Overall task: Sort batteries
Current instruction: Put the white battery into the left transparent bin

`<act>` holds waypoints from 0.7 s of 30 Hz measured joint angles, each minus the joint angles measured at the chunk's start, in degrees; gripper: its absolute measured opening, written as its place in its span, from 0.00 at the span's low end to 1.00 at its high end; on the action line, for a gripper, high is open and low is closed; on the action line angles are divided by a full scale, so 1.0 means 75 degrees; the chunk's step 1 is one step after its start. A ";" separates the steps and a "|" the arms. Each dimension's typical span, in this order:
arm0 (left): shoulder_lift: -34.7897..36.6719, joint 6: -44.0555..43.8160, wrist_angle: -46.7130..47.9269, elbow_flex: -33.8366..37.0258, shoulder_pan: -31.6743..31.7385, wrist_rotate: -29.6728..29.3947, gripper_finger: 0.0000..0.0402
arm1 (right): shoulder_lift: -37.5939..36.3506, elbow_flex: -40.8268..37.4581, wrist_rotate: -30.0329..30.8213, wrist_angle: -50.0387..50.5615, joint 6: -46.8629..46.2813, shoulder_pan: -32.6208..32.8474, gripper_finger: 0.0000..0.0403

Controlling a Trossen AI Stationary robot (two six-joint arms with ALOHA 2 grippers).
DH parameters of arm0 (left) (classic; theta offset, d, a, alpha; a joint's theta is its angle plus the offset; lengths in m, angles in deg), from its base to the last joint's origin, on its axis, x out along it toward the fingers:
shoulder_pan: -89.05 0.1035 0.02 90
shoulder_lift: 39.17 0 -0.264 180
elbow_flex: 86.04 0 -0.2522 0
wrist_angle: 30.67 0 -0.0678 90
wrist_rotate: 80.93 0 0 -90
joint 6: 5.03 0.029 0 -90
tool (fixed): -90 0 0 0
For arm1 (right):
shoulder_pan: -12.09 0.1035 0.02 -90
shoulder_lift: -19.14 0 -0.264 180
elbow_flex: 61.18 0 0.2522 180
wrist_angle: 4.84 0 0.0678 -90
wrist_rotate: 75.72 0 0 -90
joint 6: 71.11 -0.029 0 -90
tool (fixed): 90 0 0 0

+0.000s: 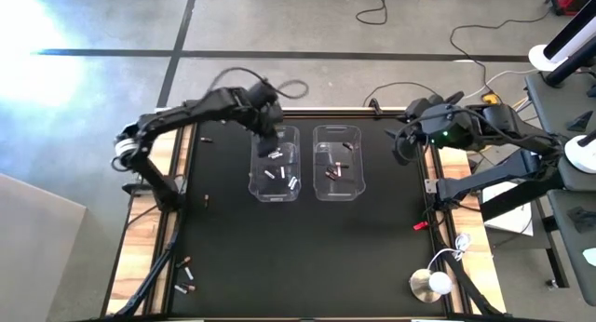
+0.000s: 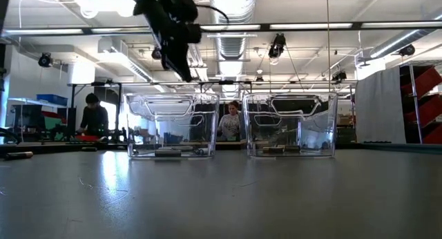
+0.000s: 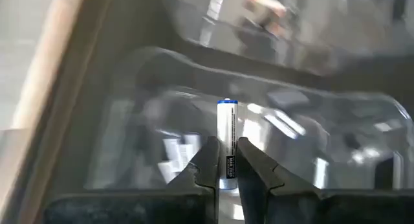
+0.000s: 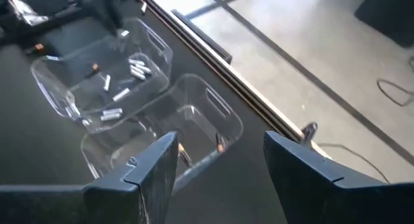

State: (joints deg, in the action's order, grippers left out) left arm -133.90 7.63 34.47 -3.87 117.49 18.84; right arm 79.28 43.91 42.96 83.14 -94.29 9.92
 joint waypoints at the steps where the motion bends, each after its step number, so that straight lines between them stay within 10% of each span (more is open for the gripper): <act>1: -0.0178 0.0098 0.0029 0.0063 -0.0112 0.0209 0.03 | -0.0002 -0.0001 -0.0003 0.0127 -0.0075 0.0000 0.54; 21: -0.2618 -0.0358 -0.0038 0.0224 -0.0912 -0.1436 0.03 | -0.0009 -0.0250 -0.0012 0.1090 -0.0904 0.0006 0.54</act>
State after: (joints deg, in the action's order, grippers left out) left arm -153.54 4.94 34.18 -2.19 110.65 8.07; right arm 79.21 42.03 42.88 91.31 -101.07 9.96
